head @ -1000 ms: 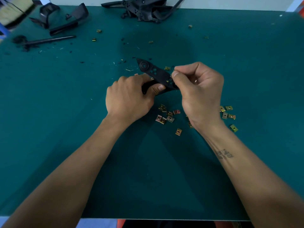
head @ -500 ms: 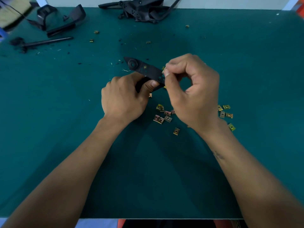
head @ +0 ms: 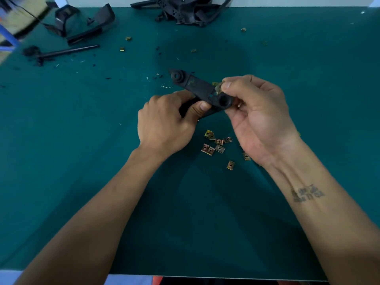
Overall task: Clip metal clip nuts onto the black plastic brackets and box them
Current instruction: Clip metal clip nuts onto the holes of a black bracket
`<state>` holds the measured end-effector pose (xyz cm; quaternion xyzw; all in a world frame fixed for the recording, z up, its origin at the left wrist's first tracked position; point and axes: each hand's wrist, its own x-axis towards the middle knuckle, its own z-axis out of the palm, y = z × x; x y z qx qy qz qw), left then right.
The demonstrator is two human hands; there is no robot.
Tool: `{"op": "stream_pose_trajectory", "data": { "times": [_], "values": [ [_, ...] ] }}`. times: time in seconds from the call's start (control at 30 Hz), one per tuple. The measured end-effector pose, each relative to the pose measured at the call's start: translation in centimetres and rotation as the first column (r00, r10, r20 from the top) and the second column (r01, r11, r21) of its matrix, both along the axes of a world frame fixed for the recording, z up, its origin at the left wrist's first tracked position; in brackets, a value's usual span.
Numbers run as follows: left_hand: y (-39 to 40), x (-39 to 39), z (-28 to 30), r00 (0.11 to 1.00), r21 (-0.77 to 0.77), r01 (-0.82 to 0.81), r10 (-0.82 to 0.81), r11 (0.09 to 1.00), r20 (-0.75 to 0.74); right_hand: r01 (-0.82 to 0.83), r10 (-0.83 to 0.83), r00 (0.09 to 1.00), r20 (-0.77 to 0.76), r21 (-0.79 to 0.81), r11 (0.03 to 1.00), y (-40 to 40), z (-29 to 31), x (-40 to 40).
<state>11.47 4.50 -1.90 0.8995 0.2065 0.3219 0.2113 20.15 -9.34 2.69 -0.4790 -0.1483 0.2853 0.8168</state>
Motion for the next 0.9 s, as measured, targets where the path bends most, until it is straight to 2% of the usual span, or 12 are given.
{"op": "stream_pose_trajectory", "data": {
  "times": [0.07, 0.13, 0.2, 0.23, 0.33, 0.4, 0.5, 0.67, 0.77, 0.83, 0.9],
  "values": [
    [-0.1, 0.0, -0.1, 0.999, 0.033, 0.023, -0.022, 0.999, -0.032, 0.062, -0.060, 0.998, 0.024, -0.069, 0.996, 0.0, -0.1, -0.2],
    [-0.2, 0.0, -0.2, 0.999, 0.058, 0.029, -0.028, 0.998, -0.019, 0.197, -0.150, 0.956, 0.253, -0.170, 0.966, -0.2, -0.3, -0.3],
    [-0.3, -0.2, -0.2, 1.000, 0.052, 0.017, -0.018, 0.999, 0.018, 0.306, -0.173, 0.830, 0.531, -0.172, 0.936, -0.3, -0.4, -0.8],
    [-0.4, -0.3, -0.1, 0.999, 0.043, 0.014, -0.015, 0.999, 0.036, 0.320, -0.166, 0.768, 0.618, -0.146, 0.936, -0.3, -0.4, -1.1],
    [-0.5, -0.3, 0.2, 0.998, 0.036, 0.010, -0.013, 0.999, 0.066, 0.304, -0.128, 0.648, 0.751, -0.101, 0.947, -0.4, -0.7, -1.2],
    [-0.4, -0.3, 0.1, 0.999, 0.024, 0.013, -0.015, 1.000, 0.051, 0.258, -0.079, 0.659, 0.748, -0.126, 0.958, -0.4, -0.9, -0.7],
    [-0.1, -0.2, -0.2, 1.000, -0.008, -0.006, 0.006, 1.000, 0.013, 0.187, -0.066, 0.746, 0.663, -0.114, 0.976, -0.2, -1.2, -0.4],
    [-0.1, -0.1, -0.3, 1.000, -0.046, -0.012, 0.014, 0.999, 0.026, 0.079, 0.020, 0.737, 0.676, -0.116, 0.990, 0.0, -1.8, -0.5],
    [0.1, 0.2, -0.2, 0.999, -0.014, -0.032, 0.032, 0.999, -0.008, -0.004, 0.116, 0.791, 0.601, -0.184, 0.983, -0.3, -1.8, 0.6],
    [0.4, 0.5, -0.1, 0.998, -0.041, -0.058, 0.057, 0.997, -0.025, -0.098, 0.270, 0.743, 0.612, -0.299, 0.949, -0.5, -1.9, 0.6],
    [0.5, 0.6, -0.1, 0.997, -0.083, -0.077, 0.076, 0.994, -0.012, -0.149, 0.338, 0.699, 0.630, -0.334, 0.931, -0.4, -2.1, -0.1]
  ]
}}
